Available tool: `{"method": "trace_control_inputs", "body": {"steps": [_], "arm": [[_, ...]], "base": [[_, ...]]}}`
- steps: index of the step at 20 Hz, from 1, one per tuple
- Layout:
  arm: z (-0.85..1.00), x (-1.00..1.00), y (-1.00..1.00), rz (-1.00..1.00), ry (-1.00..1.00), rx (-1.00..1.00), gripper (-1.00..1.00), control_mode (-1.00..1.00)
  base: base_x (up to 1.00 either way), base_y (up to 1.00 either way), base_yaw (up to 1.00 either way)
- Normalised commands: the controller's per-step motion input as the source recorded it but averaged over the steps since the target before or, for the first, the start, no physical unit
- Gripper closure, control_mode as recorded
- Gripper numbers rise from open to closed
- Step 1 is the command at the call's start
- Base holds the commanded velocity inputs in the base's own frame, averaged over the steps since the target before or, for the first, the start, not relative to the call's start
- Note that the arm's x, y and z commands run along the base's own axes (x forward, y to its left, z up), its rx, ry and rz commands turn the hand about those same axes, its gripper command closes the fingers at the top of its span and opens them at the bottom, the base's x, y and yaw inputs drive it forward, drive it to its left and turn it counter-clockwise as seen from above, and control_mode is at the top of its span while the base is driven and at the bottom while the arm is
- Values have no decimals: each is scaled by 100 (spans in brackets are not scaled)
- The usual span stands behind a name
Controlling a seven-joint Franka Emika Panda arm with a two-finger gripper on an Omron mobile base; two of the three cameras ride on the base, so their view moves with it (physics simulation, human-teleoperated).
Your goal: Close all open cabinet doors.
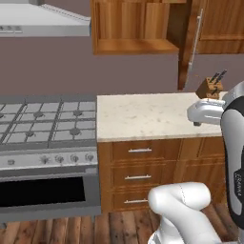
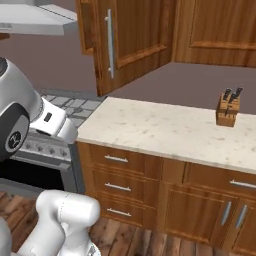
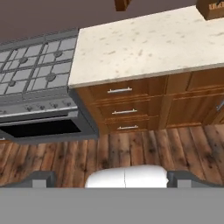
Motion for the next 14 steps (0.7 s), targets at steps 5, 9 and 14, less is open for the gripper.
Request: {"method": "trace_control_inputs", "body": {"steps": [5,9,14], "arm": [[0,0,0,0,0,0,-100,100],[0,0,0,0,0,0,-100,100],[0,0,0,0,0,0,-100,100]], "base": [[0,-68,27],[21,-43,14],[37,-3,4]]}}
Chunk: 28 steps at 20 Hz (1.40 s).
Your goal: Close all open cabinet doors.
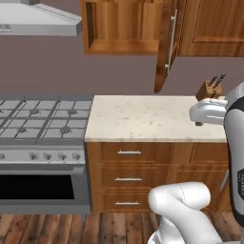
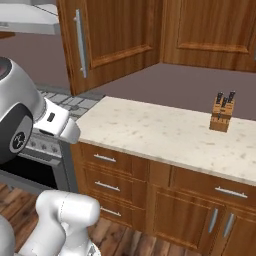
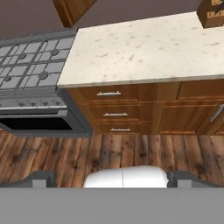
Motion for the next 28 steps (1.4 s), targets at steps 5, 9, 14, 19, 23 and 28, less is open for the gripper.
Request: {"method": "trace_control_inputs", "body": {"steps": [5,9,14,19,23,28], "arm": [[0,0,0,0,0,0,-100,100],[0,0,0,0,0,0,-100,100],[0,0,0,0,0,0,-100,100],[0,0,0,0,0,0,-100,100],[0,0,0,0,0,0,-100,100],[0,0,0,0,0,0,-100,100]], "base": [[58,0,9],[31,0,7],[36,7,6],[36,36,4],[6,45,-3],[21,27,-16]]}}
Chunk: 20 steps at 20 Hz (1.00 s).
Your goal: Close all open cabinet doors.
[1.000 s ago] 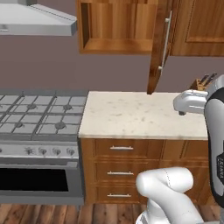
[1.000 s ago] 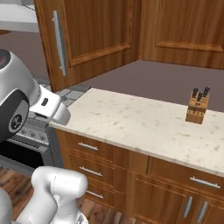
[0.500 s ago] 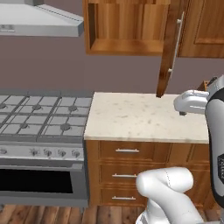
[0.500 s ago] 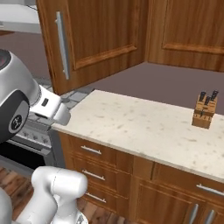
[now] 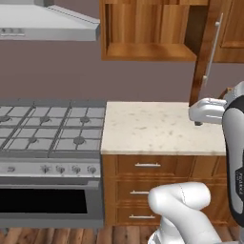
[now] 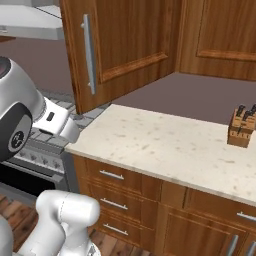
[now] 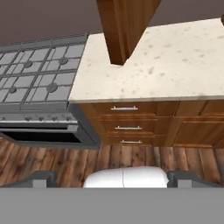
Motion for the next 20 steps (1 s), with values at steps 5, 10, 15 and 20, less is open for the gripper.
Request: {"method": "trace_control_inputs", "body": {"steps": [5,10,15,20], "arm": [[0,0,0,0,0,0,-100,100],[0,0,0,0,0,0,-100,100],[0,0,0,0,0,0,-100,100],[0,0,0,0,0,0,-100,100]], "base": [[5,2,-21],[25,4,-20],[53,29,-15],[16,21,-6]]}}
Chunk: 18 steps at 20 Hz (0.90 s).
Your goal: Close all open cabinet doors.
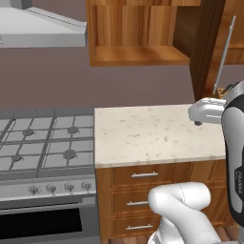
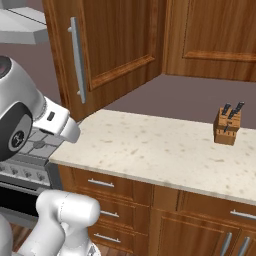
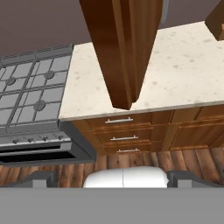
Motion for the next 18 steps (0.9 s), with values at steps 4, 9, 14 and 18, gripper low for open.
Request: {"method": "trace_control_inputs", "body": {"steps": [4,9,14,18], "arm": [[0,0,0,0,0,0,-100,100],[0,0,0,0,0,0,-100,100],[0,0,0,0,0,0,-100,100],[0,0,0,0,-2,0,-100,-100]], "base": [[0,0,0],[0,0,0],[0,0,0],[0,0,0]]}}
